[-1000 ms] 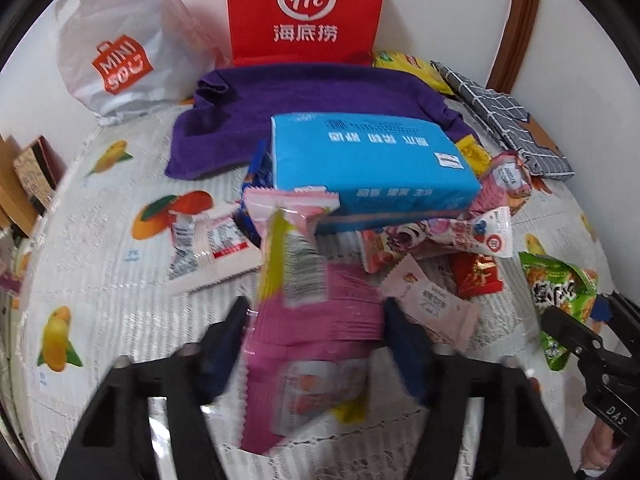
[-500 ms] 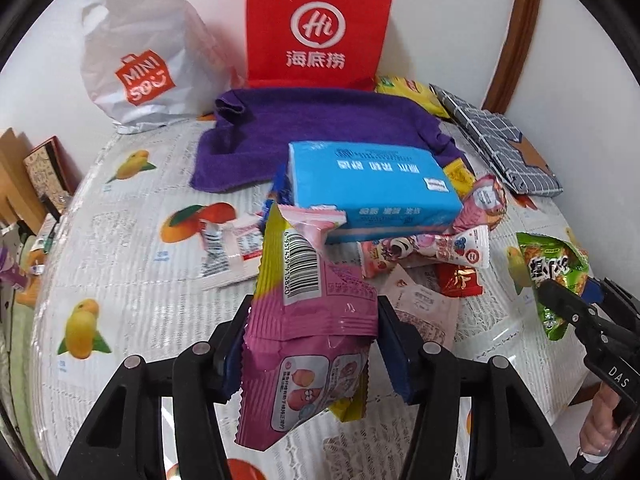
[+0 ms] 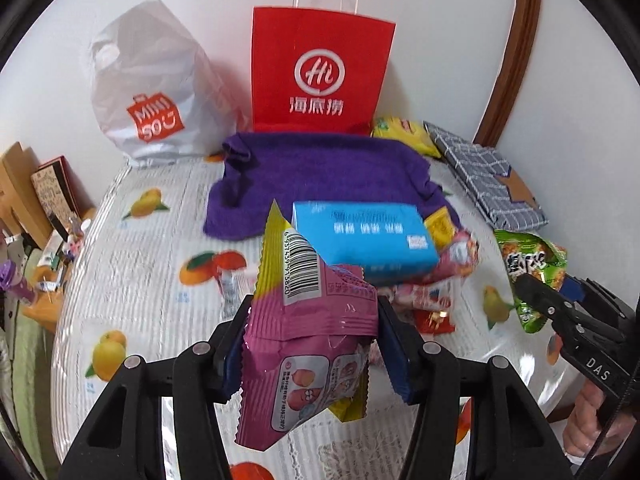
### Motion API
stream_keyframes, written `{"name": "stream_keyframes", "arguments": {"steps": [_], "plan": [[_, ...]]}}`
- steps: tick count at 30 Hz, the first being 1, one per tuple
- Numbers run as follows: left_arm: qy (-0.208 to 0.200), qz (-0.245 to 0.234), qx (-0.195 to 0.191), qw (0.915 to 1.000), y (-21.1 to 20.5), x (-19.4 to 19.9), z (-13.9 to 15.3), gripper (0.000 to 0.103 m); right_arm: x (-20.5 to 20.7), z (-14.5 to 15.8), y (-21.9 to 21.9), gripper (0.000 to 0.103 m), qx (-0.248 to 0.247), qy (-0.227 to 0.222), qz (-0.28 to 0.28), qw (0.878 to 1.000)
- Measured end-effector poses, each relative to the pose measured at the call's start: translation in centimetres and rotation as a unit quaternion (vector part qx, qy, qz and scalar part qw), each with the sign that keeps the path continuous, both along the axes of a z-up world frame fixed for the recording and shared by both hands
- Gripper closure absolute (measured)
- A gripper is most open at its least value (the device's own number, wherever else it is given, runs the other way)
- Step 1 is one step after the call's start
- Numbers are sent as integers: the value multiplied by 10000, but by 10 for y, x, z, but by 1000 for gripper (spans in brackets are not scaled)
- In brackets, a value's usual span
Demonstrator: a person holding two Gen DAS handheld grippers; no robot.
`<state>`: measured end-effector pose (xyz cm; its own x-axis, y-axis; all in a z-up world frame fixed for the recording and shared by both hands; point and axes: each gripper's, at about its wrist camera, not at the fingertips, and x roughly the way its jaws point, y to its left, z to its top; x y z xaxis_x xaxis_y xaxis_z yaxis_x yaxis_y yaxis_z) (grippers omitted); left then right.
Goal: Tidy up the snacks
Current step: 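Carry the green bag with the right tool while the left tool carries the pink packet onto the purple towel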
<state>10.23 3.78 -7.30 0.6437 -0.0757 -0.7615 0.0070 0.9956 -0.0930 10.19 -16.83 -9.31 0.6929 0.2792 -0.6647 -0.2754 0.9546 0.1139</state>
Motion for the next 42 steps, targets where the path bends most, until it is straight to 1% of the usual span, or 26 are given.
{"name": "stream_keyframes", "arguments": {"steps": [4,9,16,21,28,36,42], "plan": [[-105,-3,2,9999,0,16,18,48,18,14,6,55,63,-27,16,10000],[-236,40,-13,9997,4,40,37,48,46,35,16,55,1,-217,58,9997],[-319,128,1,9994,12,81,49,48,96,59,23,55,-21,-356,36,9994],[-322,191,-58,9993,18,111,50,48,128,69,27,55,-67,-423,27,9991],[-257,213,-69,9994,21,155,45,48,171,68,30,55,-154,-401,-30,9991],[-112,169,-130,9997,23,197,31,48,217,54,31,55,-72,-228,-152,9996],[5,111,-193,9998,22,228,21,48,246,45,38,55,-95,-131,-99,9998]]}}
